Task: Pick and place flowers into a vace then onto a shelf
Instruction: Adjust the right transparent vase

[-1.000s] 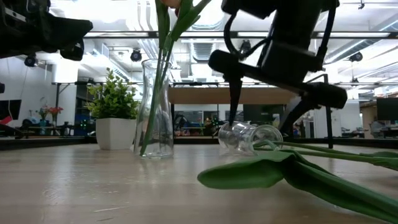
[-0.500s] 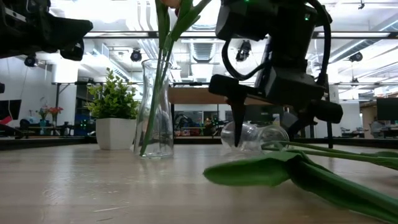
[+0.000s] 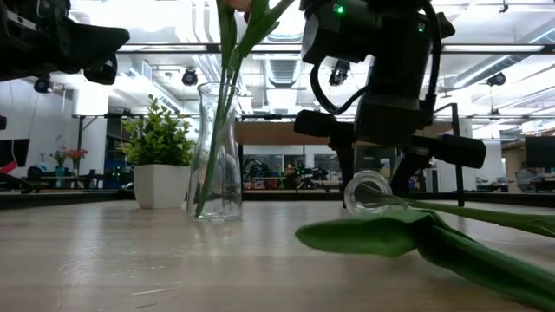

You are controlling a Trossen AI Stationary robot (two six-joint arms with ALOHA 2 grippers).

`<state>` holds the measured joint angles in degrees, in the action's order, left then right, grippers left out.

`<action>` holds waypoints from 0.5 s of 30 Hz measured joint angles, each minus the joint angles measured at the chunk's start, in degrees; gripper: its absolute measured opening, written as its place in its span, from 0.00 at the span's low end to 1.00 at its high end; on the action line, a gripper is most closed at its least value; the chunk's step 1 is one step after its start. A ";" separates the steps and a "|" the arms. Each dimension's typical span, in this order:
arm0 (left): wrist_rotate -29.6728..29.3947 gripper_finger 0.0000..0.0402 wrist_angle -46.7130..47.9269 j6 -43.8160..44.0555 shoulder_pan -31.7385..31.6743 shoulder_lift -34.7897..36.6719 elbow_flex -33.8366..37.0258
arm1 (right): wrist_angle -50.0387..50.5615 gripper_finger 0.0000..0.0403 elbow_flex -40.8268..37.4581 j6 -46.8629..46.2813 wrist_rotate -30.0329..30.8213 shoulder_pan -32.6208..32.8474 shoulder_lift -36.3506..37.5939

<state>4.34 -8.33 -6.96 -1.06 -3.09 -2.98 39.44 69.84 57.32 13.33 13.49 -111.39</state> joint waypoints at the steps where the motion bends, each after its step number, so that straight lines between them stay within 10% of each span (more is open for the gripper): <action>1: 0.00 0.01 0.01 0.00 0.00 0.00 0.00 | 0.02 0.40 -0.01 -0.93 -0.47 -0.18 0.01; 15: 0.01 0.01 0.01 -0.01 0.00 0.00 0.00 | -1.06 0.40 -0.50 0.63 -4.39 -0.31 0.17</action>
<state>4.35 -8.32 -6.97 -1.06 -3.09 -2.98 38.38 69.34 57.95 8.95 13.18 -111.22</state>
